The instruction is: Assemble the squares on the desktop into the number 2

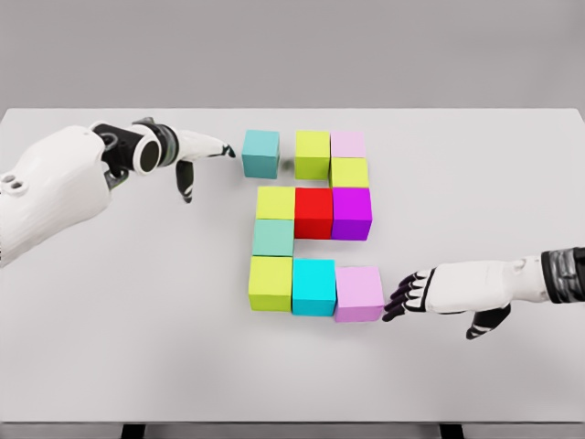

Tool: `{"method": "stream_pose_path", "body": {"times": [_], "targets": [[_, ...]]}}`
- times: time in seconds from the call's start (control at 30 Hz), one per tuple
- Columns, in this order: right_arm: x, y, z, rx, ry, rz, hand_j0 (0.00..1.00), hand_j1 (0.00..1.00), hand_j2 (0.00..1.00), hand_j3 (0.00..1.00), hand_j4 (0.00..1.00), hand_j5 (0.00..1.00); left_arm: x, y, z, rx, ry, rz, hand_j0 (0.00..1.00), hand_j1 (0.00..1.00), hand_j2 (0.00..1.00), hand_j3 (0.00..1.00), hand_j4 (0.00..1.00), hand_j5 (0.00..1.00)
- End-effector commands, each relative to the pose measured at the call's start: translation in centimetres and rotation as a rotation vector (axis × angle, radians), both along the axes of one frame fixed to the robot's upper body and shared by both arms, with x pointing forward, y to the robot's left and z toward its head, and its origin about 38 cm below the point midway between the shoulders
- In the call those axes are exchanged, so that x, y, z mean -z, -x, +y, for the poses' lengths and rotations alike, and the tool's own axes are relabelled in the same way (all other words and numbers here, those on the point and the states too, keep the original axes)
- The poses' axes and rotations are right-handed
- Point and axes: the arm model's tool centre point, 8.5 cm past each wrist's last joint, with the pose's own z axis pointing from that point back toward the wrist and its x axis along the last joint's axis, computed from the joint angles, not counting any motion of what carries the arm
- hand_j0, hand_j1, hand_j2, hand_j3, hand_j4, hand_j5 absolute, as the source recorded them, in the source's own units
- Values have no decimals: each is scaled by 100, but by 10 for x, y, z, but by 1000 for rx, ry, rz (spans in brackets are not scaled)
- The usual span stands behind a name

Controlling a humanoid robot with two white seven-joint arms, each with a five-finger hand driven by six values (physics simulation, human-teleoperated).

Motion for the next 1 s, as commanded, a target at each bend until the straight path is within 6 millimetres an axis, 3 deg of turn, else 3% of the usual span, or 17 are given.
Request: {"method": "stream_pose_path", "body": {"times": [0.0,0.17,0.97], "targets": [[-1,0,-1,0,-4,1,100,100,100,100,100,100,0,0,-3,6,1,-1,100,100,100,100,100,100],[-5,-10,-8,90,30,-12,100,100,100,100,100,100,2,1,-8,13,3,2,100,100,100,100,100,100],[2,-5,7,34,-2,5,100,100,100,100,100,100,3,1,-16,23,8,4,100,100,100,100,100,100]]}}
